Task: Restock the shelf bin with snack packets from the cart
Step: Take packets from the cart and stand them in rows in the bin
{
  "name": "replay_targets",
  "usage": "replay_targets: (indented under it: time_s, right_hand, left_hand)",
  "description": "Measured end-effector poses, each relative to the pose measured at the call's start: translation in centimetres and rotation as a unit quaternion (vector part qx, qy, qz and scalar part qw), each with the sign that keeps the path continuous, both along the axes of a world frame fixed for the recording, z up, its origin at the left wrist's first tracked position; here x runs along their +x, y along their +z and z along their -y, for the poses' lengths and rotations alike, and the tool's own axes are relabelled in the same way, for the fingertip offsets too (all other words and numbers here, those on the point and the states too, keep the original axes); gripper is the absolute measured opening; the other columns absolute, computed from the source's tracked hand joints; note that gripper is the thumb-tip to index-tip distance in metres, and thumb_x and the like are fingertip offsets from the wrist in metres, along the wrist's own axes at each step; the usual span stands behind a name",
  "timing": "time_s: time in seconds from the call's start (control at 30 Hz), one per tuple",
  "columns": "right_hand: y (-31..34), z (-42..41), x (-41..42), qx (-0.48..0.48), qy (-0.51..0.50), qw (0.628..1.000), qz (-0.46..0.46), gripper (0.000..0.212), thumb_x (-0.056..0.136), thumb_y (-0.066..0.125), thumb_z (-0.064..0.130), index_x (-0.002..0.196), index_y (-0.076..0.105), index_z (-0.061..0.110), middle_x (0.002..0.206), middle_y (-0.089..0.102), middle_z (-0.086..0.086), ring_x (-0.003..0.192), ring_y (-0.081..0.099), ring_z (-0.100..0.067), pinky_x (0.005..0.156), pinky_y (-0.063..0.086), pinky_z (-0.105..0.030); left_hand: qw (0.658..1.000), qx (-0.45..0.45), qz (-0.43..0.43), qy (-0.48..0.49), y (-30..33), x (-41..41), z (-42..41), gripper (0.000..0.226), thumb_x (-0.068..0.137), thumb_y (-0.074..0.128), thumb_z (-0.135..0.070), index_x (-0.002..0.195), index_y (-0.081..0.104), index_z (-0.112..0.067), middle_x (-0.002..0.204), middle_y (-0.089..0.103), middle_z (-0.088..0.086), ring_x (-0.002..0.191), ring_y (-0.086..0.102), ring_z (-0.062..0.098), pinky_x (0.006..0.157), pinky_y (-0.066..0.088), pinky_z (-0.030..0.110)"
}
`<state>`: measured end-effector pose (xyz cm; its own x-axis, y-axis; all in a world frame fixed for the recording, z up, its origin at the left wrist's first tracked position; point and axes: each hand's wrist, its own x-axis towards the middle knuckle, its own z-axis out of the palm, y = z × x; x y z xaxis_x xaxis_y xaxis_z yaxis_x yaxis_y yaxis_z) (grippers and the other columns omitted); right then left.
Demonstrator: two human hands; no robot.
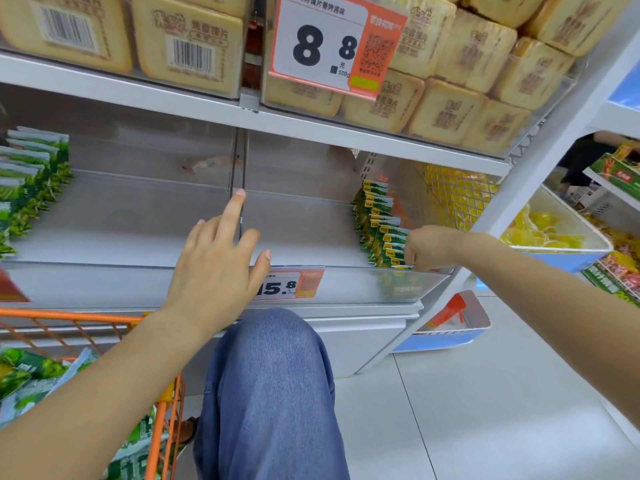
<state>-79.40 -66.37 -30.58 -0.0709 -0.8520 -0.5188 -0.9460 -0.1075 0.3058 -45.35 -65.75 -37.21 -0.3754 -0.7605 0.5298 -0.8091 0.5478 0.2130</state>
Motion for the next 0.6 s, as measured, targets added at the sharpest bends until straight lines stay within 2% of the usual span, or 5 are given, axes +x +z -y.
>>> replay_targets:
  time_s: [0.07, 0.13, 0.2, 0.47, 0.6]
  right_hand:
    - [0.2, -0.1, -0.4, -0.008, 0.003, 1.0, 0.027, 0.016, 0.083, 0.057, 0.007, 0.083, 0.07, 0.015, 0.084, 0.06, -0.006, 0.076, 0.054, -0.022, 0.067, 0.045, -0.028]
    - [-0.1, -0.2, -0.8, -0.019, 0.009, 0.999, 0.046, 0.027, 0.085, 0.059, 0.008, 0.108, 0.071, 0.013, 0.114, 0.064, -0.003, 0.103, 0.059, -0.022, 0.087, 0.05, -0.033]
    - [-0.4, -0.3, -0.9, -0.035, 0.018, 0.997, 0.064, 0.029, 0.084, 0.059, 0.006, 0.11, 0.071, 0.012, 0.124, 0.061, -0.003, 0.112, 0.056, -0.021, 0.093, 0.047, -0.033]
    - [-0.5, 0.0, -1.5, -0.007, -0.055, 0.992, 0.115, 0.02, 0.086, 0.055, 0.007, 0.085, 0.073, -0.002, 0.082, 0.068, -0.016, 0.075, 0.061, -0.029, 0.079, 0.055, -0.038]
    - [0.4, 0.0, -1.3, 0.044, -0.098, 0.985, 0.133, 0.022, 0.087, 0.061, 0.01, 0.076, 0.075, 0.022, 0.088, 0.072, -0.012, 0.073, 0.06, -0.022, 0.078, 0.055, -0.041]
  left_hand:
    - [1.0, -0.005, -0.001, 0.0, 0.0, 0.0, 0.0, 0.049, 0.091, 0.031, -0.04, 0.096, 0.065, -0.005, 0.152, 0.029, 0.025, 0.098, 0.057, 0.043, 0.094, 0.043, 0.053]
    - [1.0, -0.01, -0.002, -0.001, 0.0, 0.0, 0.0, 0.048, 0.091, 0.031, -0.04, 0.095, 0.065, -0.005, 0.151, 0.029, 0.025, 0.094, 0.058, 0.043, 0.091, 0.045, 0.051]
    - [1.0, -0.017, -0.004, -0.002, 0.1, 0.0, 0.0, 0.047, 0.091, 0.032, -0.039, 0.093, 0.065, -0.005, 0.15, 0.031, 0.025, 0.089, 0.057, 0.042, 0.086, 0.047, 0.049]
    - [1.0, -0.031, 0.0, -0.005, 0.0, 0.2, -0.1, 0.044, 0.091, 0.034, -0.039, 0.089, 0.064, -0.007, 0.151, 0.031, 0.024, 0.086, 0.055, 0.038, 0.081, 0.047, 0.045]
    - [0.999, -0.032, -0.001, -0.005, 0.0, 0.2, -0.1, 0.044, 0.091, 0.033, -0.038, 0.089, 0.064, -0.007, 0.151, 0.032, 0.024, 0.087, 0.056, 0.038, 0.081, 0.047, 0.046]
